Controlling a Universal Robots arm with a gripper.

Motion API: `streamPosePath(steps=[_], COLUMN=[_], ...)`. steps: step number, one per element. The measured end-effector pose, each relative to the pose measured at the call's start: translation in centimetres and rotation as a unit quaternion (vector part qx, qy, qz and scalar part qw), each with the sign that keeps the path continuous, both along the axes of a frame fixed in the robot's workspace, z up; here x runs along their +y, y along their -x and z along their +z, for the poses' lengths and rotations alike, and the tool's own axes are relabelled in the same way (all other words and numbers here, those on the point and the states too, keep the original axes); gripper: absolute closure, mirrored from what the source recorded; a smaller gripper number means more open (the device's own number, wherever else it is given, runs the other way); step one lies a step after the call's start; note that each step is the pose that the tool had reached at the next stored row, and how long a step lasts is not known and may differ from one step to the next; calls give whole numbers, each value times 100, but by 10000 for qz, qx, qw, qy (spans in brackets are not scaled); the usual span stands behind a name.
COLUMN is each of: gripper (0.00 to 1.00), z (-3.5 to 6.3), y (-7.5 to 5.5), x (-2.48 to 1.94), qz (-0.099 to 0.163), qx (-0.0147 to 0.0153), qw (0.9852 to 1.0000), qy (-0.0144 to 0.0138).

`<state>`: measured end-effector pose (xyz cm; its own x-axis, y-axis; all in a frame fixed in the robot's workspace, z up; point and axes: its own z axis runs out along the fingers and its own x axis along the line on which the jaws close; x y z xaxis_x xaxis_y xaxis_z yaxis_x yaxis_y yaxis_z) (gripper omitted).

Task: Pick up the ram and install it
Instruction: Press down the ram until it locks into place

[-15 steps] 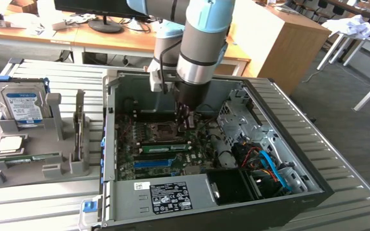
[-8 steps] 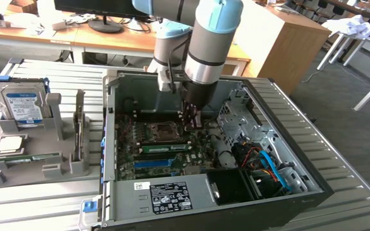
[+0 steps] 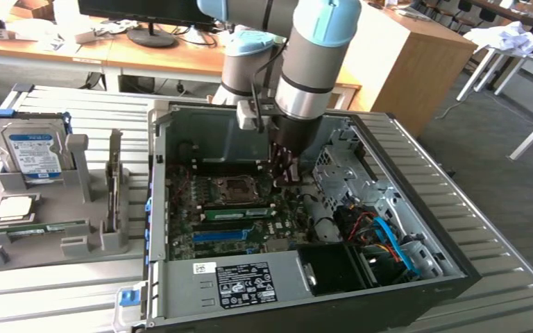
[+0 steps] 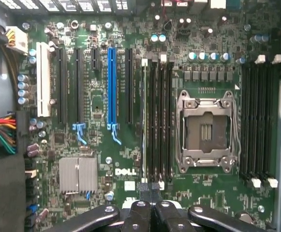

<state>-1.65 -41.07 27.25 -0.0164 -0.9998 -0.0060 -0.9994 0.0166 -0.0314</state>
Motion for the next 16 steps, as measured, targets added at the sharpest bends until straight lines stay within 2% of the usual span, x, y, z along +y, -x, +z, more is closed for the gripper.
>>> streamPosePath(steps=[9,16], gripper=[90,90], z=[123,174], y=[-81,-206], x=[7,9], qz=[0,0], qx=[0,4], qw=[10000,10000], qy=[0,0])
